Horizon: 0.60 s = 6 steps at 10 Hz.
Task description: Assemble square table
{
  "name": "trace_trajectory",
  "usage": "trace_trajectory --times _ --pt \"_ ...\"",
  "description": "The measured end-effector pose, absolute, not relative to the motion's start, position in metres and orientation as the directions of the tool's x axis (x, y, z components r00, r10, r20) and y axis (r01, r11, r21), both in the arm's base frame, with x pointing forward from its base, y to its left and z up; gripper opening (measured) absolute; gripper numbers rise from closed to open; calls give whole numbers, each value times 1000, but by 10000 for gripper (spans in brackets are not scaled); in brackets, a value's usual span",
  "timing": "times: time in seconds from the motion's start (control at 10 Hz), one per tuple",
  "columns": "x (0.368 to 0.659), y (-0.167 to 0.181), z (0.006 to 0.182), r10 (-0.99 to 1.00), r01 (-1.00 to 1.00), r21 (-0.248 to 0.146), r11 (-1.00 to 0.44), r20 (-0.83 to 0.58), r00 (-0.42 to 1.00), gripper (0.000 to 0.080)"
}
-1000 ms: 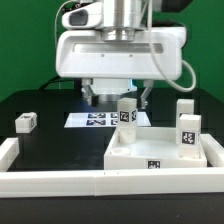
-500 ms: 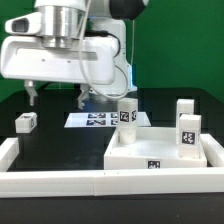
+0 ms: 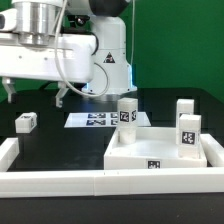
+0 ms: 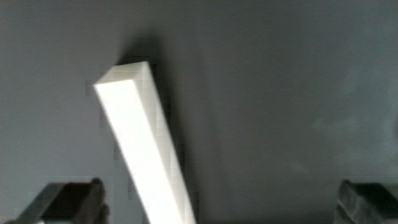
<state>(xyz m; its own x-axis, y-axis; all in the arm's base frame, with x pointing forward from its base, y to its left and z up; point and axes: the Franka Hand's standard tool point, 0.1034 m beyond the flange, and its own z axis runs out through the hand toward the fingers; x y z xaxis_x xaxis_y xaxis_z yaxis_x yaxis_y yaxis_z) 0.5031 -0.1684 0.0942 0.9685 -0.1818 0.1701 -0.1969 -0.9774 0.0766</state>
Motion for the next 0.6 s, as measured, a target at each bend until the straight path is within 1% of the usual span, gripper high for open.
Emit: trace_trajectory --times 0.1,0.2,0.3,0.4,0.6 --pt "488 -182 87 -180 -198 90 -976 176 968 649" --pt "470 -191 79 -166 -187 110 -976 177 970 649" --pt "458 -194 75 -145 -165 118 -979 164 976 649" --pt "450 -201 72 -135 -154 122 -980 153 979 649" --pt "451 -198 72 -133 -153 121 -981 153 979 649"
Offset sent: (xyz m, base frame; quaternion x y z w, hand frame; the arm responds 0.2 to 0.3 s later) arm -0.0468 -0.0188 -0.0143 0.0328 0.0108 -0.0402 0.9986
